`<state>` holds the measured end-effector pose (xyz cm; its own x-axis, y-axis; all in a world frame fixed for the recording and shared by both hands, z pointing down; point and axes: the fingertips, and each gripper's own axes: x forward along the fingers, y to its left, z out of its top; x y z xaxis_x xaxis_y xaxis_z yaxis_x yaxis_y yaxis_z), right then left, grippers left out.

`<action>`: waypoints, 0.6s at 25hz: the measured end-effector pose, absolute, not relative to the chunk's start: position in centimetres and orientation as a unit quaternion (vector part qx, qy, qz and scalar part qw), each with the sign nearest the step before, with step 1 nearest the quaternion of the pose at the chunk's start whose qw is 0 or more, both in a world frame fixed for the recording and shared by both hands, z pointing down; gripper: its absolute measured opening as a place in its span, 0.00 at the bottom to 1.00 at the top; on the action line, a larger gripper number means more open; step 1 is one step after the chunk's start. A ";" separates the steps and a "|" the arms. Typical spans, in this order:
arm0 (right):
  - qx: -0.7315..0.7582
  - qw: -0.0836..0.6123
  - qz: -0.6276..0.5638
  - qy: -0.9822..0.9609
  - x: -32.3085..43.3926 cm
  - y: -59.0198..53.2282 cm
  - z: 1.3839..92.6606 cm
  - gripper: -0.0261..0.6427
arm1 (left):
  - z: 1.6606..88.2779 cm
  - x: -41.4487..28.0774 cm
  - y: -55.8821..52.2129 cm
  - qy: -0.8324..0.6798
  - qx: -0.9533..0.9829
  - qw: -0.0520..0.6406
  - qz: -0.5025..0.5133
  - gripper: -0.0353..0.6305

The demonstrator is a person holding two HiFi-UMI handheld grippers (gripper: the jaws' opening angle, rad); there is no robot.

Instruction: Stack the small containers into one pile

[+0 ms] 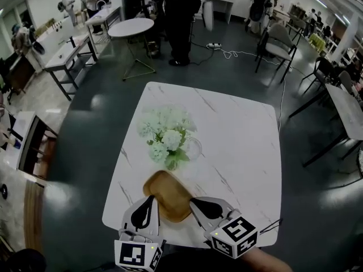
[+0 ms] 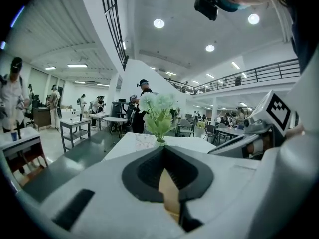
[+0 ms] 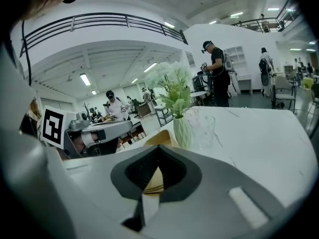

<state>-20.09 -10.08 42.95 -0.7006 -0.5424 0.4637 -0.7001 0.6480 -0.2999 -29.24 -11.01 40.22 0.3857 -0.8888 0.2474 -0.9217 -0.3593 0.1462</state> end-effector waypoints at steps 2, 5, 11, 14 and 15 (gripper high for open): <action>0.350 0.172 0.221 -0.894 -20.0 -10.0 42.9 0.04 | 40.5 -29.1 -10.6 -0.557 0.818 0.124 0.073 0.06; 0.353 0.169 0.215 -0.895 -19.9 -9.7 42.8 0.04 | 41.0 -29.1 -9.9 -0.562 0.813 0.121 0.092 0.06; 0.350 0.164 0.211 -0.898 -19.3 -9.1 42.6 0.04 | 41.4 -29.0 -8.9 -0.574 0.803 0.135 0.090 0.06; 0.352 0.164 0.201 -0.899 -18.8 -9.0 42.2 0.04 | 41.3 -28.5 -8.7 -0.576 0.801 0.139 0.091 0.06; 0.353 0.164 0.199 -0.899 -18.6 -9.0 42.0 0.04 | 41.3 -28.2 -8.5 -0.576 0.800 0.141 0.091 0.06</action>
<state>-18.59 -8.98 42.00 -0.6966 -0.5704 0.4353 -0.7006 0.6715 -0.2414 -28.23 -8.52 41.31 0.3205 -0.8959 0.3077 -0.9471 -0.2972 0.1210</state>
